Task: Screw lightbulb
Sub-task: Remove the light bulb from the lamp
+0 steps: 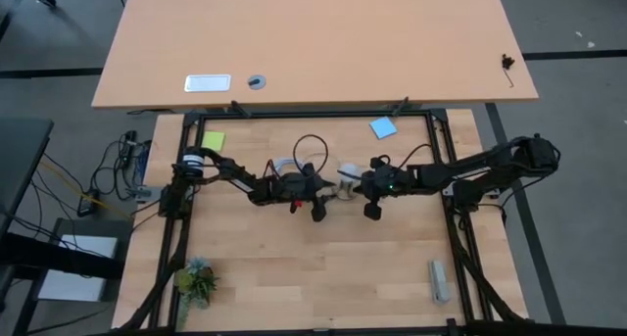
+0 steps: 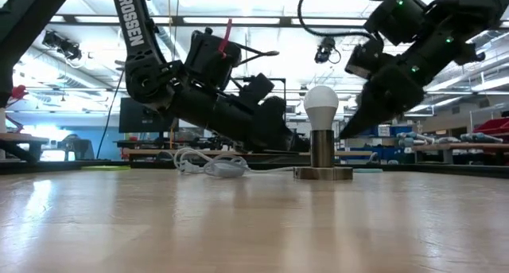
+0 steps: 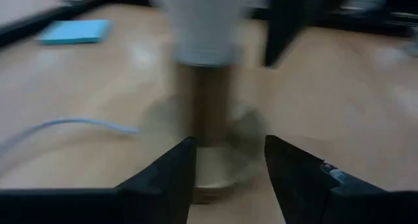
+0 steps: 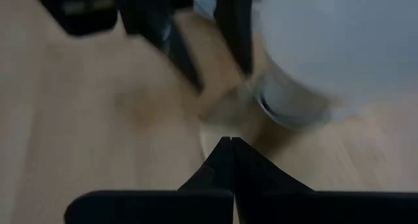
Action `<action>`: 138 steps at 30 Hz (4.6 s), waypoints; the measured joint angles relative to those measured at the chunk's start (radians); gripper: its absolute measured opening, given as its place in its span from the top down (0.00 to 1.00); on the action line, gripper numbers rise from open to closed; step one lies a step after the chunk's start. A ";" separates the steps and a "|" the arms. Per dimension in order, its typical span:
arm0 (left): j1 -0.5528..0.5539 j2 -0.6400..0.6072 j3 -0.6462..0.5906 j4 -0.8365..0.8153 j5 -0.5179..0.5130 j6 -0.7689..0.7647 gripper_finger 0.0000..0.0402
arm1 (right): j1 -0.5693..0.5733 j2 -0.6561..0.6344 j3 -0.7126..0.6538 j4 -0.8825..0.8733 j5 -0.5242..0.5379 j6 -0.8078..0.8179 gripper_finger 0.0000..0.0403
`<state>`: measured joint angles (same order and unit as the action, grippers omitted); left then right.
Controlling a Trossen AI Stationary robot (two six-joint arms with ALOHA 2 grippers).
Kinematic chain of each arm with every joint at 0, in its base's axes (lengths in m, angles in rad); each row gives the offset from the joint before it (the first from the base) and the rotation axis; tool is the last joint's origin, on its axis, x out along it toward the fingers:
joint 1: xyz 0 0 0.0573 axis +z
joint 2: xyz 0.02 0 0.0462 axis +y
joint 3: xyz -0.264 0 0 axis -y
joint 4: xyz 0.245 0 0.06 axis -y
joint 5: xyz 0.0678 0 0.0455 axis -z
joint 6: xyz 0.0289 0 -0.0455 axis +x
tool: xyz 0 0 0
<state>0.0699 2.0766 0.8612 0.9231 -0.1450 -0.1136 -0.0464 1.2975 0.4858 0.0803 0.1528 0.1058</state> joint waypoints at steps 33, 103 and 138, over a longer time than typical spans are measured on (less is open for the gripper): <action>0.028 -0.001 0.030 -0.036 -0.066 -0.048 0.27 | -0.038 0.224 -0.002 0.258 0.019 -0.013 0.99; 0.000 -0.363 0.250 -1.078 -0.184 0.370 0.60 | 0.002 0.085 0.647 -0.579 -0.069 -0.022 0.23; -0.012 -0.364 0.257 -1.076 -0.176 0.344 0.60 | -0.029 0.258 0.811 -0.695 -0.021 -0.246 0.29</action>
<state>0.0578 1.7130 1.1179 -0.1525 -0.3206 0.2302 -0.0757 1.5558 1.2968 -0.6151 0.1316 -0.1401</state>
